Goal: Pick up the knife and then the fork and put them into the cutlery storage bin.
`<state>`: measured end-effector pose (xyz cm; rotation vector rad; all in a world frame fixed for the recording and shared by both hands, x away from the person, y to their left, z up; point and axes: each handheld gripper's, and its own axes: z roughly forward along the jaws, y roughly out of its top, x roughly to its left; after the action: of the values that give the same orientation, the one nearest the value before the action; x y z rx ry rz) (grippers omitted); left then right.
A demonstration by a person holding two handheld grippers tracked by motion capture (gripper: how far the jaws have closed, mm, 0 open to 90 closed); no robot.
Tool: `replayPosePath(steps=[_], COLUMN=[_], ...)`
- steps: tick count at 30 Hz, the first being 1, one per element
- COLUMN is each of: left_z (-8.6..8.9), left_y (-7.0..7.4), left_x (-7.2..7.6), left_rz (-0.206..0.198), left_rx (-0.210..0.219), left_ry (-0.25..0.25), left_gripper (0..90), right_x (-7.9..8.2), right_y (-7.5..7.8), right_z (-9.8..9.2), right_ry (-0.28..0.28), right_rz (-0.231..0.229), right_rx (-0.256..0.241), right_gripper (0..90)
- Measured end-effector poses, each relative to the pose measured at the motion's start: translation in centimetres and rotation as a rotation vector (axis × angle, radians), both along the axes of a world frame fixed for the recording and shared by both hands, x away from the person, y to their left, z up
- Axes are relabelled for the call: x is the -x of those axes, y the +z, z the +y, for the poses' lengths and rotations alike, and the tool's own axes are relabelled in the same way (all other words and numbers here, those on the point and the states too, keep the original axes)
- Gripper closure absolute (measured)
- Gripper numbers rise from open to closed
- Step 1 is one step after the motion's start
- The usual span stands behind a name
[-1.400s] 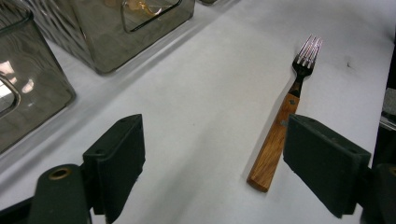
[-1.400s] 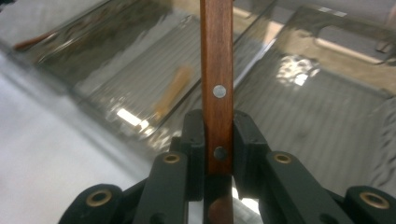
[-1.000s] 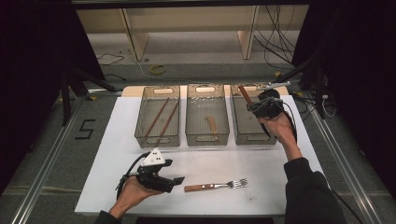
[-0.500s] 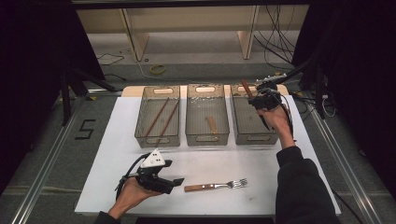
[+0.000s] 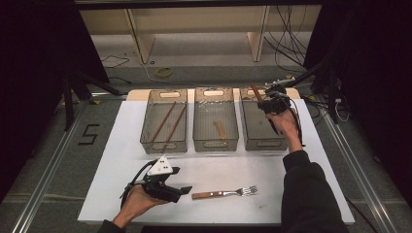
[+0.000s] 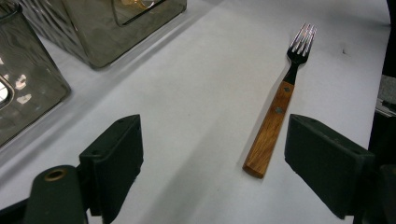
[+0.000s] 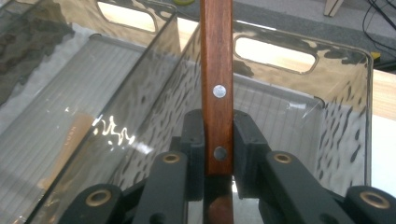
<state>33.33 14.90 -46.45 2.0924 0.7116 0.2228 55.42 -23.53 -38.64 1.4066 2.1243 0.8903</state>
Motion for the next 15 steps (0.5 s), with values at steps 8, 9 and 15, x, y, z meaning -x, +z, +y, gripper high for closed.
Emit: replayPosePath(steps=[8, 9, 15], left_z=[-0.1, -0.1, -0.1], left_y=[0.0, 0.0, -0.1], left_x=[0.0, 0.0, 0.0], left_rz=[0.0, 0.0, 0.002], left_rx=[-0.003, -0.004, -0.004], left_ry=[-0.006, -0.007, -0.01], left_gripper=[19.4, 19.4, 19.3], right_x=[-0.3, -0.4, -0.4], right_y=[-0.8, -0.9, -1.2], right_z=[0.0, 0.1, 0.3], right_ry=[-0.017, -0.019, -0.026], right_rz=[0.014, 0.02, 0.053], right_rx=[0.003, 0.005, 0.004], right_gripper=[77.1, 76.9, 64.8])
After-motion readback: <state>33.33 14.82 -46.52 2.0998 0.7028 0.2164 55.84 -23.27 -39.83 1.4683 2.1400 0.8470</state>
